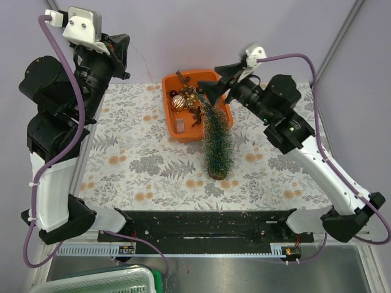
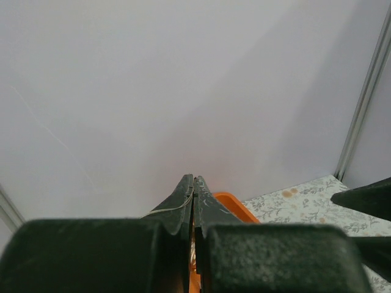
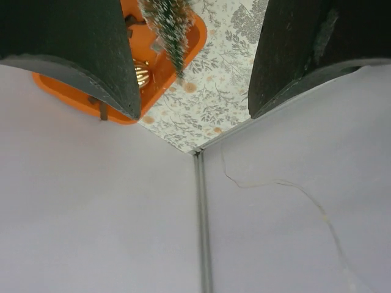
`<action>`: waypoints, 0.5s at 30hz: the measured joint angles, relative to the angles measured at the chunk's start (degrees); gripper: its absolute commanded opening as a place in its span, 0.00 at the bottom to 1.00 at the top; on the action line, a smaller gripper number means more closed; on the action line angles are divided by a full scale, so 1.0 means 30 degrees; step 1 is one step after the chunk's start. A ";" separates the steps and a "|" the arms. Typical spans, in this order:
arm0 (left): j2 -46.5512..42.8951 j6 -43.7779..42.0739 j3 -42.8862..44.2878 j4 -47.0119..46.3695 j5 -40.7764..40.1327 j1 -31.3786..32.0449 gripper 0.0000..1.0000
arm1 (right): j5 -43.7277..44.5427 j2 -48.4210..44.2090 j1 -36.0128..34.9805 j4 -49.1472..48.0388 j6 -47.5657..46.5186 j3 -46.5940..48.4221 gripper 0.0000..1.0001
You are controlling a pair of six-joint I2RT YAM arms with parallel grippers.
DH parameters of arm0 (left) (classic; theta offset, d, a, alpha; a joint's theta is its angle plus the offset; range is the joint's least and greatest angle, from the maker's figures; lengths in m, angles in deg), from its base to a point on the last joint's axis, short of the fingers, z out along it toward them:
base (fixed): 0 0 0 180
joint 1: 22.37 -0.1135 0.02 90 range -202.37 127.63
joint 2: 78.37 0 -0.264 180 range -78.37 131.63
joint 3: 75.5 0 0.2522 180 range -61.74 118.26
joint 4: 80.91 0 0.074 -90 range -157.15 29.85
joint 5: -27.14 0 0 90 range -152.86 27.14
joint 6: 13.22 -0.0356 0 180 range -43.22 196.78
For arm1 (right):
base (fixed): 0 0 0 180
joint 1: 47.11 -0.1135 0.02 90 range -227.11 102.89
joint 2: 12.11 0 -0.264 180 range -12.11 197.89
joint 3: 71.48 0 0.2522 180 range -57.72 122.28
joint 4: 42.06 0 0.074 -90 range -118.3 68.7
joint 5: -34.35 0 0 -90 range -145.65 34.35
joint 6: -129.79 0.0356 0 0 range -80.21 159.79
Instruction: Decorate the small christmas tree
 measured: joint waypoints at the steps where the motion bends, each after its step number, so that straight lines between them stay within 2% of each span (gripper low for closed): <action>1: 0.0000 -0.0058 0.0000 0.0000 0.0000 0.0029 0.00 | -0.0321 0.0459 -0.0474 0.0248 -0.0532 0.0605 0.80; 8: -0.0015 -0.0663 -0.0299 -0.0036 -0.0015 0.0044 0.00 | -0.1078 0.4969 -0.3446 0.3220 -0.4459 0.5537 0.81; 15: -0.0182 -0.0860 -0.0284 -0.0175 -0.0102 0.0044 0.00 | -0.0124 1.0564 -0.4306 0.5173 -0.5231 1.0149 0.72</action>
